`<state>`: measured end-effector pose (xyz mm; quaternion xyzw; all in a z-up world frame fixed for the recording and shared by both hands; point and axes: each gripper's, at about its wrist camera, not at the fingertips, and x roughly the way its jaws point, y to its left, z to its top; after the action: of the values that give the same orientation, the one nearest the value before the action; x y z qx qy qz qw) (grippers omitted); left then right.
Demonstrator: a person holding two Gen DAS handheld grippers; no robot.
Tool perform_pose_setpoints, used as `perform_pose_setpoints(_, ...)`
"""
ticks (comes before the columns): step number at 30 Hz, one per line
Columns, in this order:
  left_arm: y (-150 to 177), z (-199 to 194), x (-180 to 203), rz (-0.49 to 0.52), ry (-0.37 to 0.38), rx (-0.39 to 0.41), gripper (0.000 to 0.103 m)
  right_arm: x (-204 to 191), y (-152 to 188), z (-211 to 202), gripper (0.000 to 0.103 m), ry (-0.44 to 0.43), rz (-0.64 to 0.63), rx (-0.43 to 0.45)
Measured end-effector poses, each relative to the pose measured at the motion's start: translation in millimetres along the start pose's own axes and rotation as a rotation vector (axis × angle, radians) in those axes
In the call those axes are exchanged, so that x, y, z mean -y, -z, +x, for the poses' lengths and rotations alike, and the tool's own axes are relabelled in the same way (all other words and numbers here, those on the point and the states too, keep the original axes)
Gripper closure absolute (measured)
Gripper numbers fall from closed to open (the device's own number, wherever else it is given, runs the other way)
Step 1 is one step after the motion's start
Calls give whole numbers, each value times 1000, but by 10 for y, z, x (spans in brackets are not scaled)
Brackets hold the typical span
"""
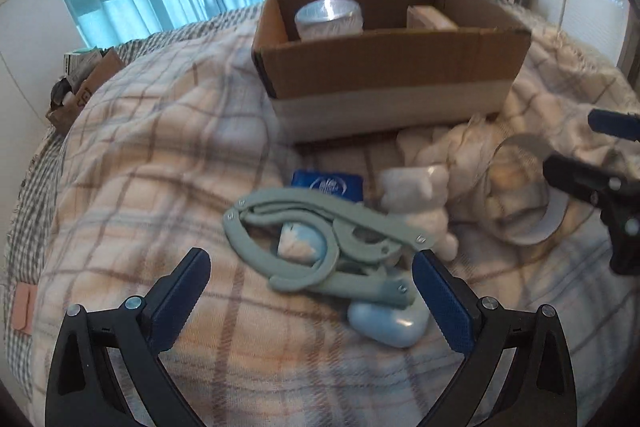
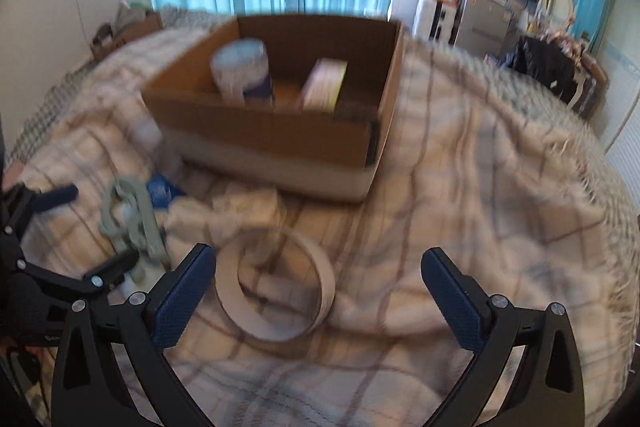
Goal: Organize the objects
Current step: 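Grasp the white tape roll with right tool while left tool grasps the earbud case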
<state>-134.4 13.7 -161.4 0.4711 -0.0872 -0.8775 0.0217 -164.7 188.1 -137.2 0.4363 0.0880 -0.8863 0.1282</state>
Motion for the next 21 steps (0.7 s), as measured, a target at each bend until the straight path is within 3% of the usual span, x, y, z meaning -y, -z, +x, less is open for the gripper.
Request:
perform_pose_setpoints(7,65,31,-154,-95,50,-28,0,-207,109,219,0,-34,-89,-88)
perform_pose_setpoints(12,166,14,-97,-95,58,-45,0,-300,186,430,0,-41,-129,-196)
perform_pose_setpoints(13,195,-1,-52,-82,61,-50,0,-304,201,470,3,-29,-134,-214)
perform_pose_setpoints(14,222,-10,-13,-70,65,-53,0,-307,220,488,17,-17,-138,-226)
perform_pose_setpoints(15,242,-14,27,-58,69,-58,0,-300,227,469,23,-16,-135,-225)
perform_pose_setpoints(21,329,51,270,3,108,-109,0,-119,203,40,23,-1,-52,-100)
